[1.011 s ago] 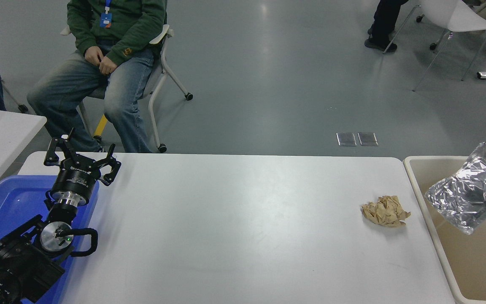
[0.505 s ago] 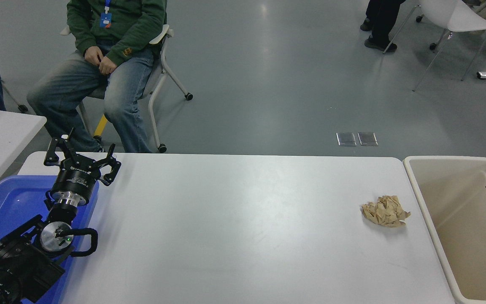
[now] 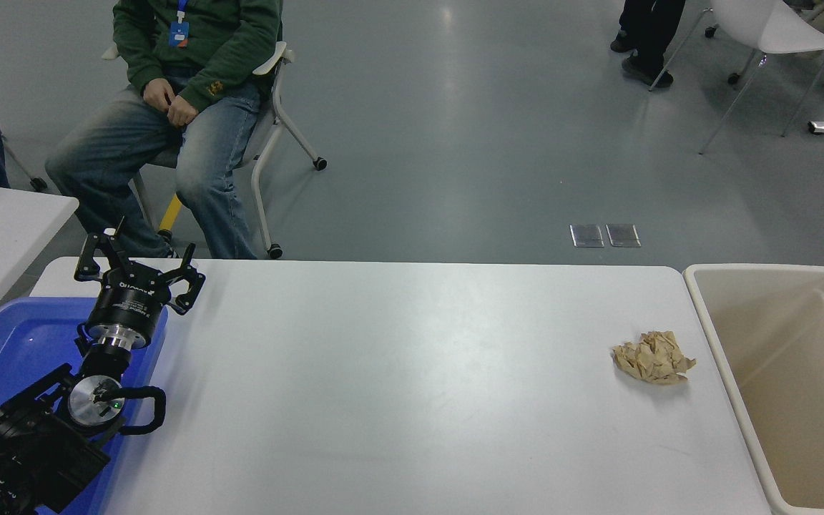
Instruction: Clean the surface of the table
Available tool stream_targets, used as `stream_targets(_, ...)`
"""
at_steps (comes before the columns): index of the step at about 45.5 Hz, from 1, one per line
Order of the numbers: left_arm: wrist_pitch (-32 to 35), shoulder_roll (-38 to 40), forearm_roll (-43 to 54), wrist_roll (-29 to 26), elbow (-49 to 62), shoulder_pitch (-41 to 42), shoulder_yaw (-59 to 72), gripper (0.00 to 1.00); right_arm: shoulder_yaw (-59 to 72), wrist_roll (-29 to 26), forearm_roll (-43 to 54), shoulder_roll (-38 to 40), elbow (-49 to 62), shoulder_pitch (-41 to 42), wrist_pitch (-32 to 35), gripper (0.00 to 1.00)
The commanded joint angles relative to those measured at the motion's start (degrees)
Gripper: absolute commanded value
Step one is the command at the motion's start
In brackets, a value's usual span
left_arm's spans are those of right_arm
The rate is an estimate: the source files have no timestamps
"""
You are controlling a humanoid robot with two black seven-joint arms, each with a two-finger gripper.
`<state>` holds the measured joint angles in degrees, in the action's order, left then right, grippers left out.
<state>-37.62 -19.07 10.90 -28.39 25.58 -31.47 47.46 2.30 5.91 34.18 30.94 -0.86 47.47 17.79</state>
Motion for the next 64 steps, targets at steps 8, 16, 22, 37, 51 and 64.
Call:
stream_targets(8, 0.0, 0.0, 0.0, 0.0, 0.0, 0.0, 0.0, 1.0, -0.5, 0.0, -4.9, 2.4, -0.1, 1.6, 0.4, 1.0)
stream_targets(16, 0.0, 0.0, 0.0, 0.0, 0.0, 0.0, 0.0, 1.0, 0.0, 0.0, -10.4, 2.9, -0.1, 2.9, 0.4, 1.0)
stream_targets(22, 0.0, 0.0, 0.0, 0.0, 0.0, 0.0, 0.0, 1.0, -5.1, 0.0, -11.2, 6.0, -2.8, 3.6, 1.5, 1.0)
stream_targets(37, 0.0, 0.0, 0.0, 0.0, 0.0, 0.0, 0.0, 1.0, -33.9, 0.1, -11.2, 10.1, -17.5, 2.2, 2.8, 1.0)
stream_targets(51, 0.0, 0.0, 0.0, 0.0, 0.0, 0.0, 0.0, 1.0, -50.1, 0.3, -11.6, 12.5, -32.4, -6.4, 2.8, 1.0)
stream_targets(64, 0.0, 0.0, 0.0, 0.0, 0.0, 0.0, 0.0, 1.0, -54.8, 0.6, -22.4, 11.9, -39.7, -12.9, 2.8, 1.0)
